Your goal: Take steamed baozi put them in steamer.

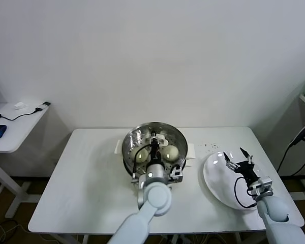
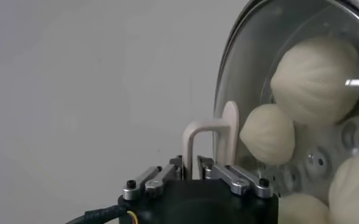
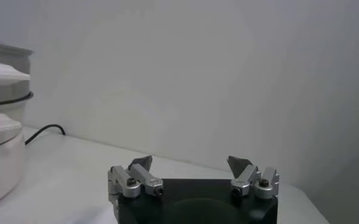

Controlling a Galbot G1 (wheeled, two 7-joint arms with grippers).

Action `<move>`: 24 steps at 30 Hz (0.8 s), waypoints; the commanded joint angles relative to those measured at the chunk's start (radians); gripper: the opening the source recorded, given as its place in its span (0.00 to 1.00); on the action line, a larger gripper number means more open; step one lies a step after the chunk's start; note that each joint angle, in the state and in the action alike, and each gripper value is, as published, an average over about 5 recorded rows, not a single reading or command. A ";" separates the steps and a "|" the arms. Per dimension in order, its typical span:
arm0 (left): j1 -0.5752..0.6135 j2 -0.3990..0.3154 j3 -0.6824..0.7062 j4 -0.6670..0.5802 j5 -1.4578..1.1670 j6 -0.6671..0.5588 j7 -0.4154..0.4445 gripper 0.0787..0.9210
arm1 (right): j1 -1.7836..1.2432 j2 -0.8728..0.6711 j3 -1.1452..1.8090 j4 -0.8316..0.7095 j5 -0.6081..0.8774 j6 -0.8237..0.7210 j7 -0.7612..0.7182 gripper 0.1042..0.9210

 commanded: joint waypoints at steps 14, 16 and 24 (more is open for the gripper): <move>0.141 0.185 0.006 -0.386 -0.089 0.050 0.063 0.69 | 0.010 0.006 0.008 -0.016 -0.012 -0.002 -0.004 0.88; 0.163 0.215 0.001 -0.428 -0.138 0.050 0.041 0.77 | 0.010 0.008 0.010 -0.016 -0.012 -0.003 -0.003 0.88; 0.270 0.318 -0.117 -0.543 -0.424 -0.003 -0.200 0.88 | -0.007 0.007 0.022 0.022 -0.035 -0.048 0.010 0.88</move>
